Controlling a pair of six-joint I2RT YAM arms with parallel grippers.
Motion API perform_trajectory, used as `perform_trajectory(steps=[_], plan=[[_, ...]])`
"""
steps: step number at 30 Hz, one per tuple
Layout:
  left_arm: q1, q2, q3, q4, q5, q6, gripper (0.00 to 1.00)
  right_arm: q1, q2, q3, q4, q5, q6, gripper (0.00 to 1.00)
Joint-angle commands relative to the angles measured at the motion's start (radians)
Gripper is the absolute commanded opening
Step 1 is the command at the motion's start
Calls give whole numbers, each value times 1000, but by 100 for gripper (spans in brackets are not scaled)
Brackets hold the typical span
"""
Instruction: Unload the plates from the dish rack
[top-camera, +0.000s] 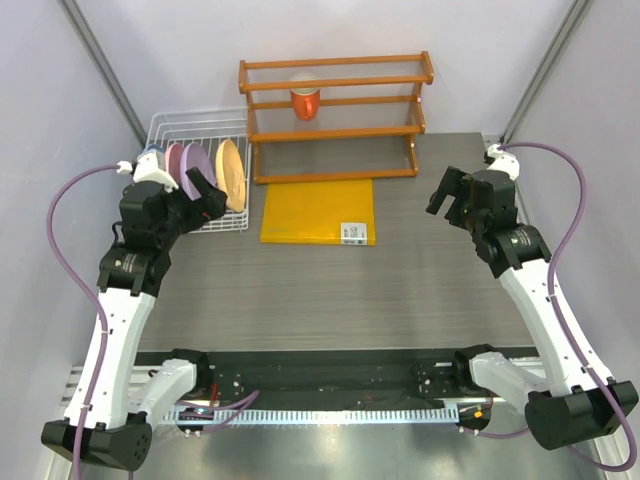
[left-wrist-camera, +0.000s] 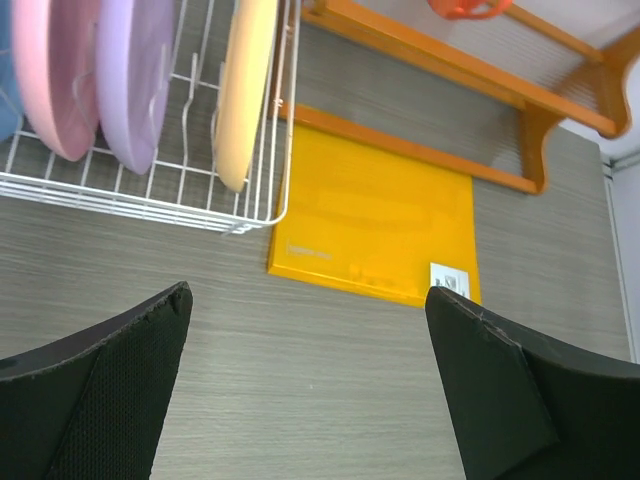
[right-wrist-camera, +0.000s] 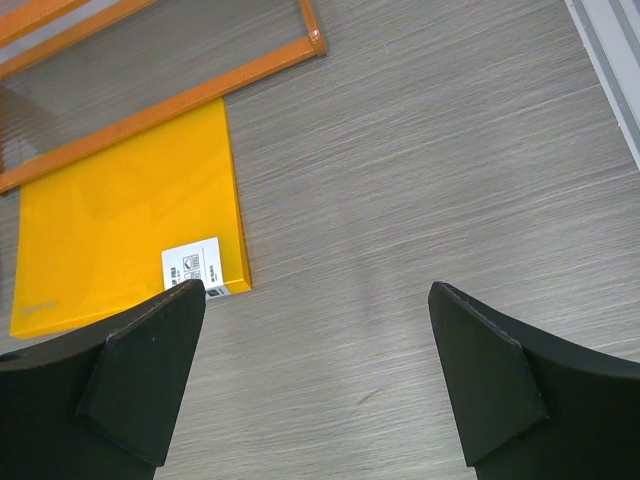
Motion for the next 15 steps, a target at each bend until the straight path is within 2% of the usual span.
perform_trajectory(steps=[1,3,4,7,9,15], plan=[[1,21,68,21,-62,-25,99,4,0,-4,33,22,-45,100],[1,22,33,4,53,-17,100,2,11,-4,36,38,-46,100],[1,13,15,103,68,-10,100,4,15,-5,35,44,-45,100],[3,82,30,149,101,23,99,4,37,-10,37,41,-51,100],[1,145,103,106,52,43,99,4,64,-9,40,23,-58,100],[-34,318,224,124,-157,136,100,4,113,-8,52,6,-46,100]])
